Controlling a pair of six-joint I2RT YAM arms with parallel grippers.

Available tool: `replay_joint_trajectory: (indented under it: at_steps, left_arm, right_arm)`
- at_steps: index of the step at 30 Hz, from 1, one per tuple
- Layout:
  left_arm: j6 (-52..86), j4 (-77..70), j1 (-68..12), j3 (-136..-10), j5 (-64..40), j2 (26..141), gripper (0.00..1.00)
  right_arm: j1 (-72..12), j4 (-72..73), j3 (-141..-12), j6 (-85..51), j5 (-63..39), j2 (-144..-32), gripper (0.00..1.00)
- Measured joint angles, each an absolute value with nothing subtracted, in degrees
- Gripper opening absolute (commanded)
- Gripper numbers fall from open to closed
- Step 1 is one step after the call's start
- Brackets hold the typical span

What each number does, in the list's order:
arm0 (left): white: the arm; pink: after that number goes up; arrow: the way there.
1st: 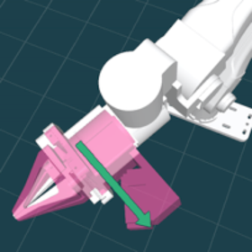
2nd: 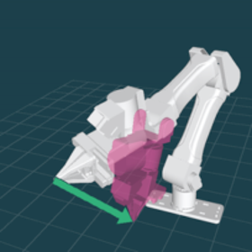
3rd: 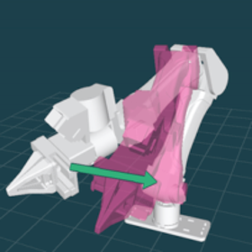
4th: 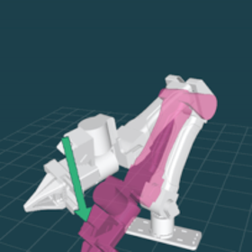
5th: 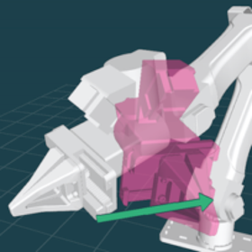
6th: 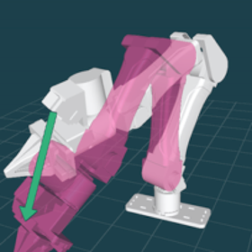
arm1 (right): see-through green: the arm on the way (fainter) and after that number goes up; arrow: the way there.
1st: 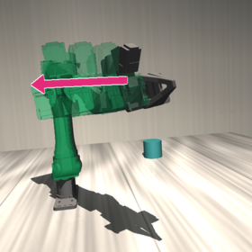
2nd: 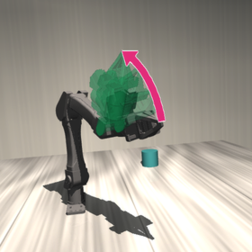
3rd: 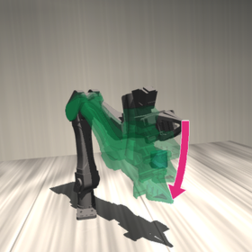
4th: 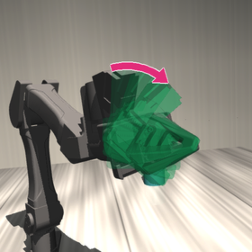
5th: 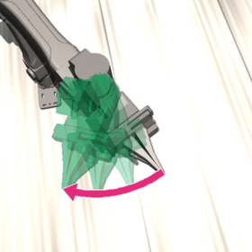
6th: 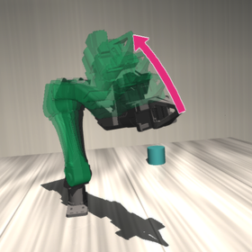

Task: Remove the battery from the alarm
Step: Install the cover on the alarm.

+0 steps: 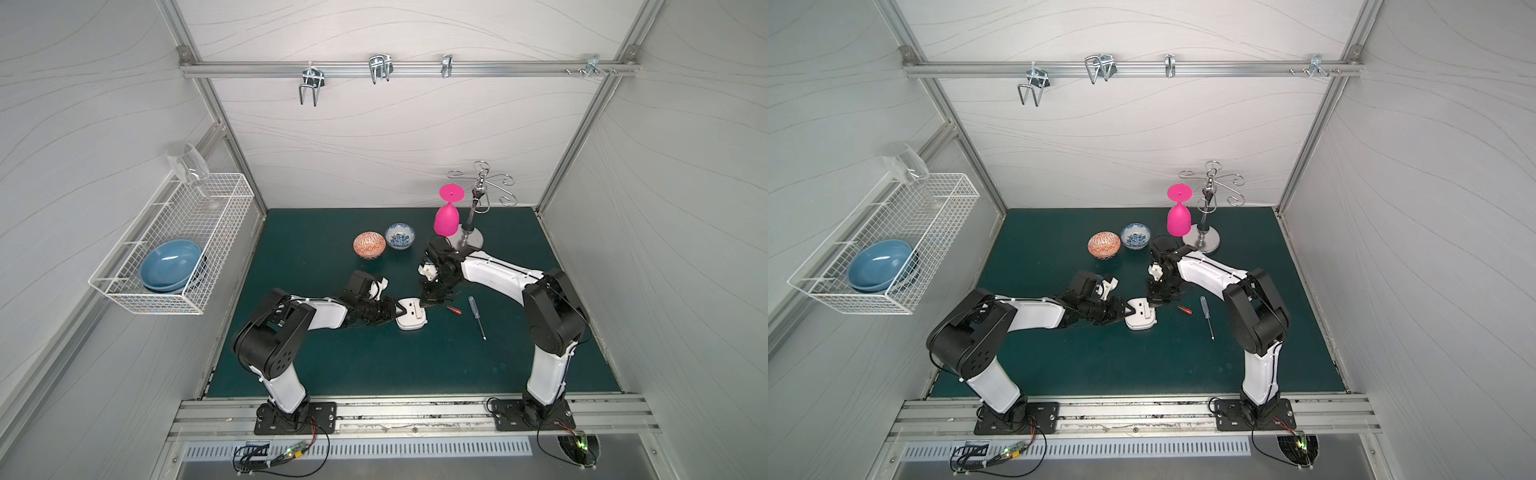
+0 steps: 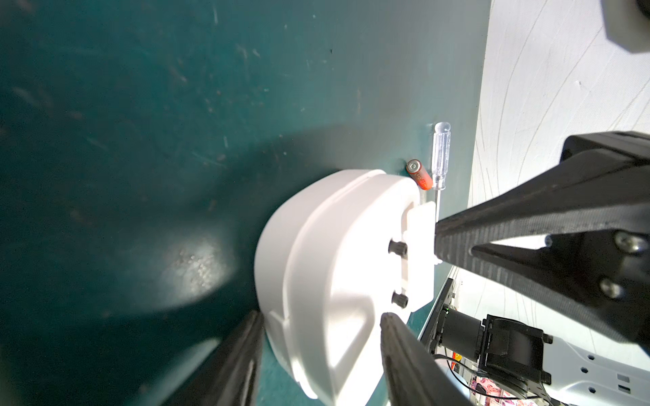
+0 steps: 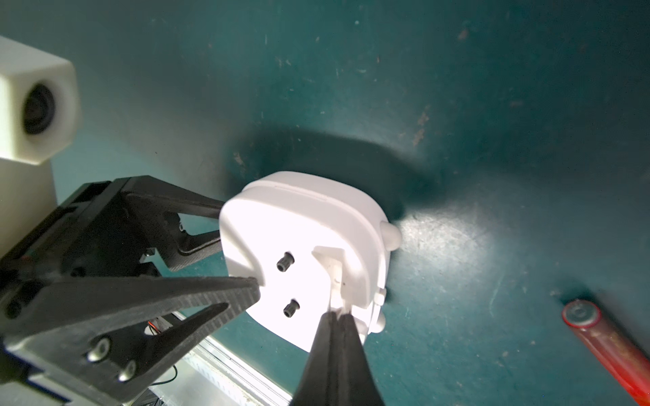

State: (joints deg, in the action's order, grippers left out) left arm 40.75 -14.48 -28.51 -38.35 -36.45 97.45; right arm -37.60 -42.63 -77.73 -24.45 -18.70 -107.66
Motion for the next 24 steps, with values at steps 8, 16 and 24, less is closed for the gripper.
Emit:
replay_joint_trajectory:
  at_steps: [8, 16, 24]
  left_arm:
    - [40.8, -14.5, -28.5, -38.3, -36.4, 97.4, 0.58]
    - [40.7, -14.5, -28.5, -38.3, -36.4, 97.4, 0.58]
    - [40.8, -14.5, -28.5, -38.3, -36.5, 97.4, 0.58]
  right_arm:
    - [-37.9, -42.6, -77.7, -24.4, -18.4, -108.0, 0.01]
    - [-38.0, -42.6, -77.7, -24.4, -17.9, -108.0, 0.01]
    - [-38.3, -42.7, -77.7, -24.7, -17.7, -108.4, 0.01]
